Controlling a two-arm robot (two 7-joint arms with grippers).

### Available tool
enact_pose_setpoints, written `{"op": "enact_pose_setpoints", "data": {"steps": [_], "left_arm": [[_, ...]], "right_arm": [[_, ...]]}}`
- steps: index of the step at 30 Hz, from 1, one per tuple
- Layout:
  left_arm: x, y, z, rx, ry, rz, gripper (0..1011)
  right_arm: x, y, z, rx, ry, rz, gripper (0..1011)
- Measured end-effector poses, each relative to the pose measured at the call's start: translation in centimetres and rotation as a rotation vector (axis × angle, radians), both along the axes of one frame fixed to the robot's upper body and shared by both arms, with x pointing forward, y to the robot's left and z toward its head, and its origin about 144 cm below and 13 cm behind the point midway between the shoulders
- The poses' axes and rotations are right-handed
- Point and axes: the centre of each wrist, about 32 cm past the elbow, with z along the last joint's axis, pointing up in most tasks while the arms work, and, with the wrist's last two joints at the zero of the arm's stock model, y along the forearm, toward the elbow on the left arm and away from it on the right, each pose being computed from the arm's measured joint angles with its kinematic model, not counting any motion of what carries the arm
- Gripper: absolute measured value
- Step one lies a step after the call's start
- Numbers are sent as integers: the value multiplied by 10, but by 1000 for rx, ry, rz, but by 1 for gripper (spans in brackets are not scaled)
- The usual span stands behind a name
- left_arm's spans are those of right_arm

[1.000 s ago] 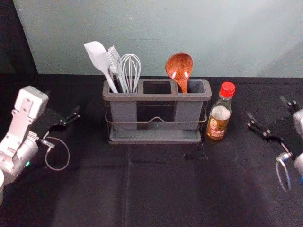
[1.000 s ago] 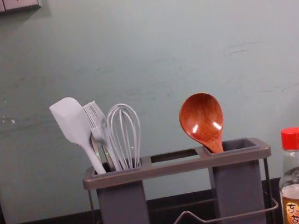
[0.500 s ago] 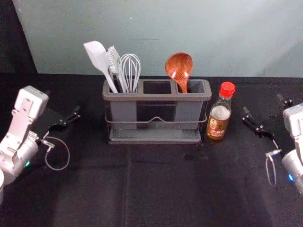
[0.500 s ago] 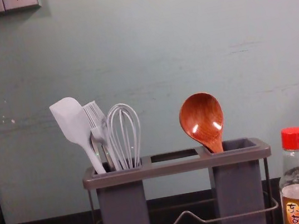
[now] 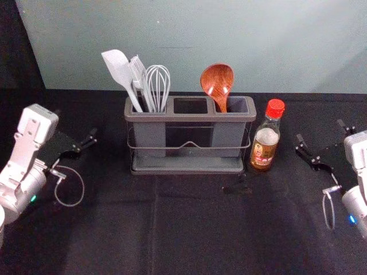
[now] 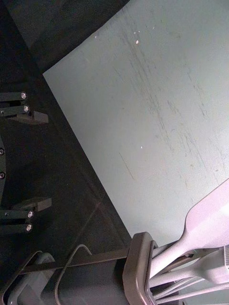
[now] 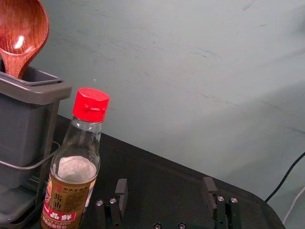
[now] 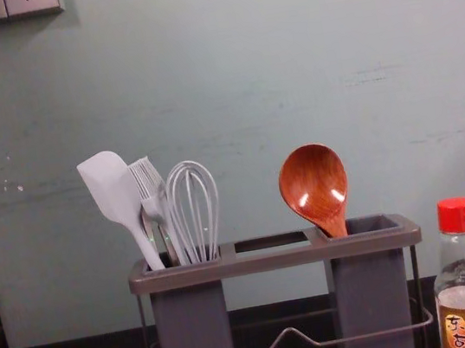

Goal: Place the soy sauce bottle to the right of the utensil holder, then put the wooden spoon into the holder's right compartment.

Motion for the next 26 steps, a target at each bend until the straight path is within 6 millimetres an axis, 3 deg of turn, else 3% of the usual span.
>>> {"op": "enact_pose_setpoints", "data": {"steps": [26], "left_arm": [[0, 0, 0, 0, 0, 0, 1005]], "right_arm": [[0, 0, 1, 0, 0, 1, 1003]]}}
